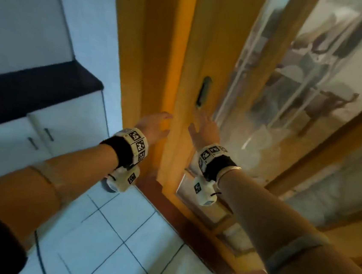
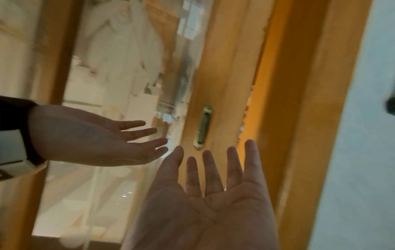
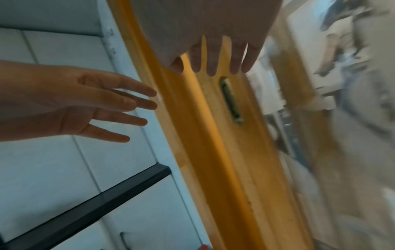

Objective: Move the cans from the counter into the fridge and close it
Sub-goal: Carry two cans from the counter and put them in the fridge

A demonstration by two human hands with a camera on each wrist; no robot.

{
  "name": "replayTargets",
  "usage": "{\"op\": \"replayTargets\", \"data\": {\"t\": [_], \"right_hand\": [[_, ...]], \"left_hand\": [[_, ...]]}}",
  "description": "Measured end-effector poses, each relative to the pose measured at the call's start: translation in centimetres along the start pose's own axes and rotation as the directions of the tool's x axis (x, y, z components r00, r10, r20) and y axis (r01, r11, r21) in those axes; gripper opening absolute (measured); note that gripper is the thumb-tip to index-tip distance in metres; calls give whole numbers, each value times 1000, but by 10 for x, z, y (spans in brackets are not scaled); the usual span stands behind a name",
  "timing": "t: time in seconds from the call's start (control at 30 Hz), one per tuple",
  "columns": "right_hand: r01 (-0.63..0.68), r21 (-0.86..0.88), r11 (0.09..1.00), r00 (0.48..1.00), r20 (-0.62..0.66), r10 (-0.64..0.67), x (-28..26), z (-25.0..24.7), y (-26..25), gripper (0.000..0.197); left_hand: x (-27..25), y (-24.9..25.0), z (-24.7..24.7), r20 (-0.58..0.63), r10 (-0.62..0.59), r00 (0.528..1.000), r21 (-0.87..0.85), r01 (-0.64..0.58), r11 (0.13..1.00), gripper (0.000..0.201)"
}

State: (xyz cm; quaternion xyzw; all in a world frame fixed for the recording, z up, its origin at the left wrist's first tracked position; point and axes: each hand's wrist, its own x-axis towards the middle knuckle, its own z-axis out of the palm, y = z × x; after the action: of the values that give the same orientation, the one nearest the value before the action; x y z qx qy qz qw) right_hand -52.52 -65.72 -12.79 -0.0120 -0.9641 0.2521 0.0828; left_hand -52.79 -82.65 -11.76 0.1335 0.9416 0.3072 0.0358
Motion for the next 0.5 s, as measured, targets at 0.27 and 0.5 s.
{"op": "replayTargets", "data": {"t": [0.27,0.5], "right_hand": [[244,39,969,957,154,-247,74,95,-154,41],[405,208,890,869,215,-445,128,191,-279,41]], "left_hand": [[-8,-151,-96,-219,-249,943,-46,245,968,46],[-22,-266,-175,-367,-390,845,-58,398,916,46]]}}
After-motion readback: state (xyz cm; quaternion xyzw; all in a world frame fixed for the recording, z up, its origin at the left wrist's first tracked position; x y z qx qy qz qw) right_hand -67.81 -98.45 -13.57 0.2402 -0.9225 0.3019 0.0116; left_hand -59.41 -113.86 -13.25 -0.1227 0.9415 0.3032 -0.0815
